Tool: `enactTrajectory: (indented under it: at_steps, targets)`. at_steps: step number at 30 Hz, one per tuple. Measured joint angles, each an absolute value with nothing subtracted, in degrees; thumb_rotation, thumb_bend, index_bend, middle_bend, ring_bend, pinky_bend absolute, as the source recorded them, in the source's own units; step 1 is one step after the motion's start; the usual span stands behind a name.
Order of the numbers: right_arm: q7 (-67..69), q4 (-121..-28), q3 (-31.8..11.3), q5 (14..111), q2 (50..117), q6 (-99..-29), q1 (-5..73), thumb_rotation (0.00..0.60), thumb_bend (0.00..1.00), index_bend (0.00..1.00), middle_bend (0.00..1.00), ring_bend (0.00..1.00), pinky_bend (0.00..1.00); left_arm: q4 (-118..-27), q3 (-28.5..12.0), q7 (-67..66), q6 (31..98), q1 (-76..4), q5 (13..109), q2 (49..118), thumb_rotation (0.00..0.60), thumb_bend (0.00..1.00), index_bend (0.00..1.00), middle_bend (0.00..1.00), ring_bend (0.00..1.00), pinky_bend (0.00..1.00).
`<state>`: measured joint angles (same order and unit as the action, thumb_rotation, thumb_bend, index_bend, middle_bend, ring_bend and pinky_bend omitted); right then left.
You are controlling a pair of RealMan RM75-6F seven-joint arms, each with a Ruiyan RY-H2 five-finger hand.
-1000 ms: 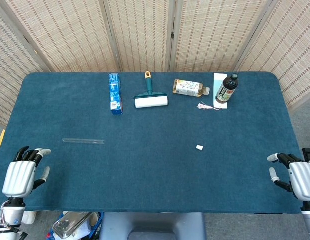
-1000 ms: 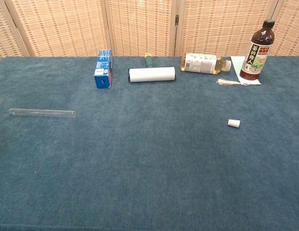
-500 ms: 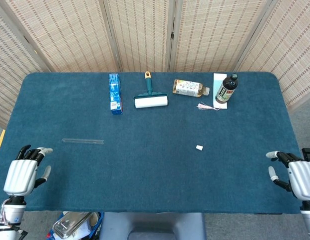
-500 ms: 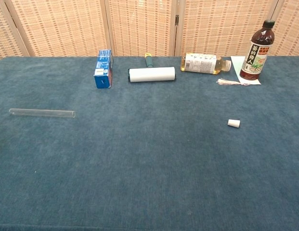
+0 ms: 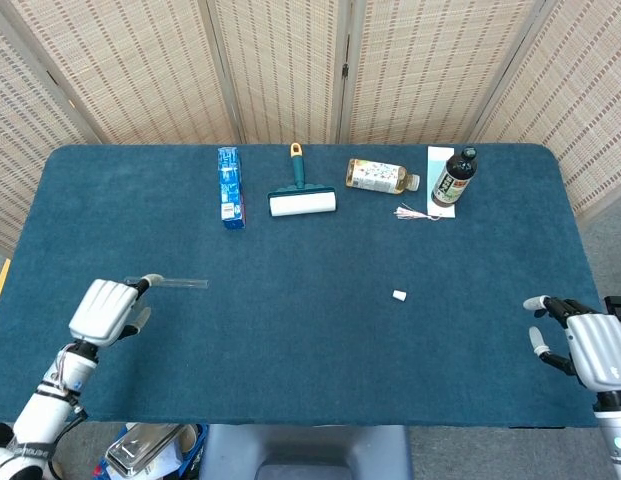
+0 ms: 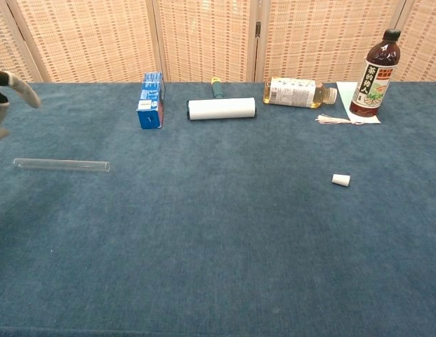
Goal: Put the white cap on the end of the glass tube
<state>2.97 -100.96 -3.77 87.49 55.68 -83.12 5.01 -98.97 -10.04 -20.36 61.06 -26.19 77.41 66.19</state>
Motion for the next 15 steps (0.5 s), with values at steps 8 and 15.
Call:
enactTrajectory:
  at_steps: [8,15]
  targets:
    - [2.45,-101.49,-3.81,87.02,55.34,-82.98,5.13,0.600,0.42,0.36,0.47,0.44,0.54,-90.36,-12.27,-22.42,50.78,-35.67,68.64,72.13,0.600,0.38,0.35,0.97,1.00,1.00]
    - [2.72,-101.26,-3.74,86.64,55.29,-82.94,5.06,0.600,0.42,0.36,0.48,0.44,0.54,-84.51,-12.28,-23.76,45.29,-40.21,61.21,75.96,0.600,0.34,0.35,1.00,1.00,1.00]
